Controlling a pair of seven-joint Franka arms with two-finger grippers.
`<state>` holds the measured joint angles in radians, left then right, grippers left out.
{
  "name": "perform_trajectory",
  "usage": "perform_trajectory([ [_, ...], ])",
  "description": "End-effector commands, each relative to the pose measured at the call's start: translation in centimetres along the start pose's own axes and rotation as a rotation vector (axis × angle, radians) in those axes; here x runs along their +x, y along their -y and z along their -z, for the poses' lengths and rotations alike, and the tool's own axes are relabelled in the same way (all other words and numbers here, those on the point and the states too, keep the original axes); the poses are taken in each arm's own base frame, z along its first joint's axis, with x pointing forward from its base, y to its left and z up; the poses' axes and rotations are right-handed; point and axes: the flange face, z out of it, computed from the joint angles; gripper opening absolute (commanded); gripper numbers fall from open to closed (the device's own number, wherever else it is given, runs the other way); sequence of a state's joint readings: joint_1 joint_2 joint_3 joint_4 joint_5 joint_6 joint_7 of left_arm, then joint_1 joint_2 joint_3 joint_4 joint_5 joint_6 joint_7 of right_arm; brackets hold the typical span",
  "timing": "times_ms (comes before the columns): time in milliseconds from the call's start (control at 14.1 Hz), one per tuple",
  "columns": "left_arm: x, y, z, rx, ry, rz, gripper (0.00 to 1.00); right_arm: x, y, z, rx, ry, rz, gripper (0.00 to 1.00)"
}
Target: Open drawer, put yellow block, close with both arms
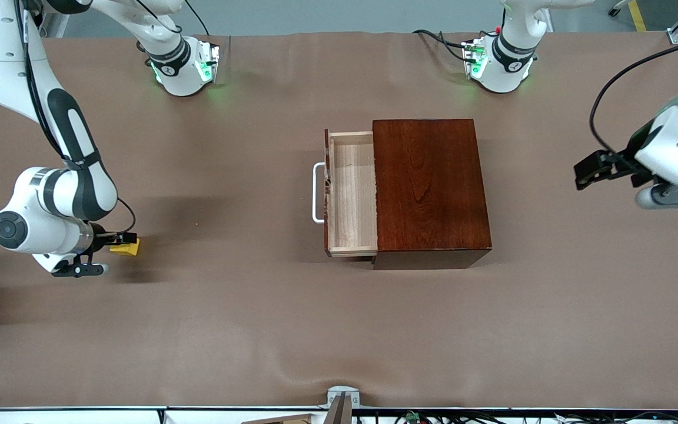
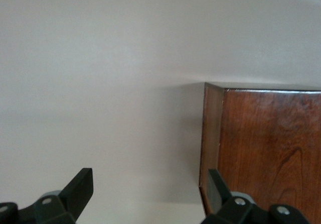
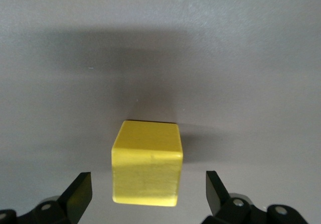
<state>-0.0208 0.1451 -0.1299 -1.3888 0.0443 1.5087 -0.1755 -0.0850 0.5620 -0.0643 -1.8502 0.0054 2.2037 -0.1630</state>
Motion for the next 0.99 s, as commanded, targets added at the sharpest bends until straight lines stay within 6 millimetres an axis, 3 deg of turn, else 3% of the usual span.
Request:
perform_trajectory([
  [0,-3.4,0.2,-0.4,-0.002,0.022,-0.011,1.0,0.3,-0.1,-1.0,0.037,-0.021,-0.02,0.97],
  [71,-4.2,0.3,-0.6,0.003,0.027,-0.011,1.0,0.4,-0.2,-1.2,0.036,-0.026,-0.019,0.83],
  [142,-4.7,0.3,-0.4,0.004,0.022,-0.013,1.0,0.4,-0.4,-1.3,0.037,-0.024,-0.022,0.63],
  [213,-5.1,0.2,0.3,0.004,0.011,-0.027,1.0,0.3,-0.9,-1.2,0.039,-0.024,-0.029,0.32],
  [284,-5.6,0.3,0.9,0.004,0.007,-0.035,1.0,0.3,-0.9,-0.9,0.039,-0.028,-0.029,0.08],
  [354,-6.1,0.4,1.4,0.004,0.004,-0.044,1.0,0.5,-0.9,-0.3,0.038,-0.037,-0.03,0.0],
  [709,-6.9,1.6,2.9,-0.008,-0.011,-0.076,1.0,2.1,-0.3,4.2,0.043,-0.081,-0.022,0.0],
  [851,-7.0,1.6,3.0,-0.032,-0.006,-0.107,1.0,2.3,1.7,5.6,0.098,-0.053,-0.021,0.0],
  [922,-7.1,2.6,3.2,-0.032,-0.009,-0.106,1.0,2.4,2.1,6.6,0.131,-0.04,-0.034,0.0],
])
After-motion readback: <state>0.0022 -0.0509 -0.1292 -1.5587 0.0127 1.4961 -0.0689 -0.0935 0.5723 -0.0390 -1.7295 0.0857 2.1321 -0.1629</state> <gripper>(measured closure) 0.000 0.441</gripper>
